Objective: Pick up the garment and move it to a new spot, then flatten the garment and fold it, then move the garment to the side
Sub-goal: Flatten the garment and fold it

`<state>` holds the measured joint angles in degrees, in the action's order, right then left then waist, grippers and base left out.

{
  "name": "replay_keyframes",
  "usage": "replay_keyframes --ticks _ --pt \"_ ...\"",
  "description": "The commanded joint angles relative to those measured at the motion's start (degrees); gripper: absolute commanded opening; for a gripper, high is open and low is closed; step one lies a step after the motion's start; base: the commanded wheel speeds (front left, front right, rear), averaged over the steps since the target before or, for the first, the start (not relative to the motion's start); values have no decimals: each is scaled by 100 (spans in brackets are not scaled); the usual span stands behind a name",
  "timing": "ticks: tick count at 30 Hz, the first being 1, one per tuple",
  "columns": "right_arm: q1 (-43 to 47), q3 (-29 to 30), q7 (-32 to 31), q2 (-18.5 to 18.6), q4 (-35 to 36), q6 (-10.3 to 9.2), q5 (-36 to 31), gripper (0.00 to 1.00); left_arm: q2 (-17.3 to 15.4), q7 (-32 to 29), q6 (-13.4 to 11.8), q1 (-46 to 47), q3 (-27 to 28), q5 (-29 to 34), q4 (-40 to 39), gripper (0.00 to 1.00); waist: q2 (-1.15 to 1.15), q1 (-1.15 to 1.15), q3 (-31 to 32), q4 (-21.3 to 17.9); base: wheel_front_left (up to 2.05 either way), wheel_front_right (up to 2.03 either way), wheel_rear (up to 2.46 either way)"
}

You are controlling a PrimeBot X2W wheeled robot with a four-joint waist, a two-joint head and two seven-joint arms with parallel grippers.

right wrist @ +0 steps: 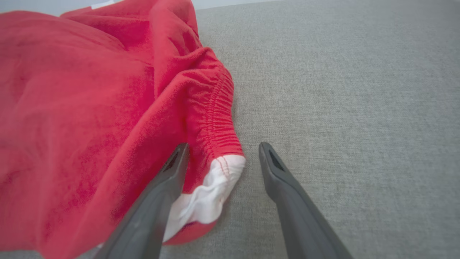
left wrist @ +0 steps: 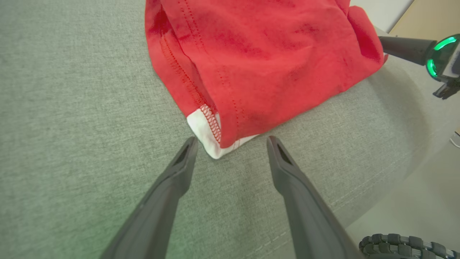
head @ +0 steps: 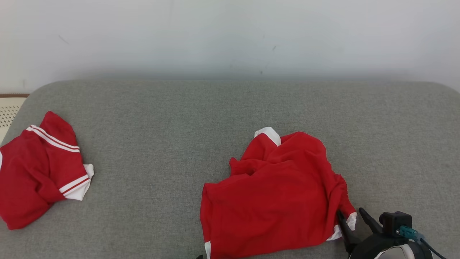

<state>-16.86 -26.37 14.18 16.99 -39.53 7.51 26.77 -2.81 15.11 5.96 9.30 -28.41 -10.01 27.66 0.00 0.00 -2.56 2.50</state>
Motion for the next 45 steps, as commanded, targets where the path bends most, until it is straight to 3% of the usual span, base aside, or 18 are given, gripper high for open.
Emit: replay_keyframes --ticks 1,16,17,18,19,20,32,45 --pt "75 -1 8 60 50 -4 -15 100 -18 16 7 -94 44 79 27 100 0 0 -31 -30 0 0 0" --pt "66 -39 -253 54 281 -4 -14 100 -18 16 44 338 -142 75 392 100 0 0 -185 -107 0 0 0" --pt "51 -51 -273 50 278 -4 -4 88 -19 16 38 371 -186 69 521 100 0 0 -199 -113 0 0 0" --pt "32 -64 -298 32 270 -4 -16 58 -19 10 46 434 -232 35 621 92 0 0 -210 -120 0 0 0" --pt "9 -70 -310 5 263 -4 -35 42 -18 10 56 505 -283 8 713 63 0 0 -220 -126 0 0 0" --pt "-6 -93 -337 -20 262 -4 -39 0 -14 9 66 562 -328 18 792 1 0 0 -225 -133 0 0 0" --pt "90 -218 -150 5 518 -4 239 0 -31 12 -94 396 -78 -32 318 0 0 0 112 -111 0 0 0" --pt "-114 -369 -662 245 1940 -4 1001 0 -640 14 -30 711 496 171 -848 0 0 0 302 -52 0 0 0"
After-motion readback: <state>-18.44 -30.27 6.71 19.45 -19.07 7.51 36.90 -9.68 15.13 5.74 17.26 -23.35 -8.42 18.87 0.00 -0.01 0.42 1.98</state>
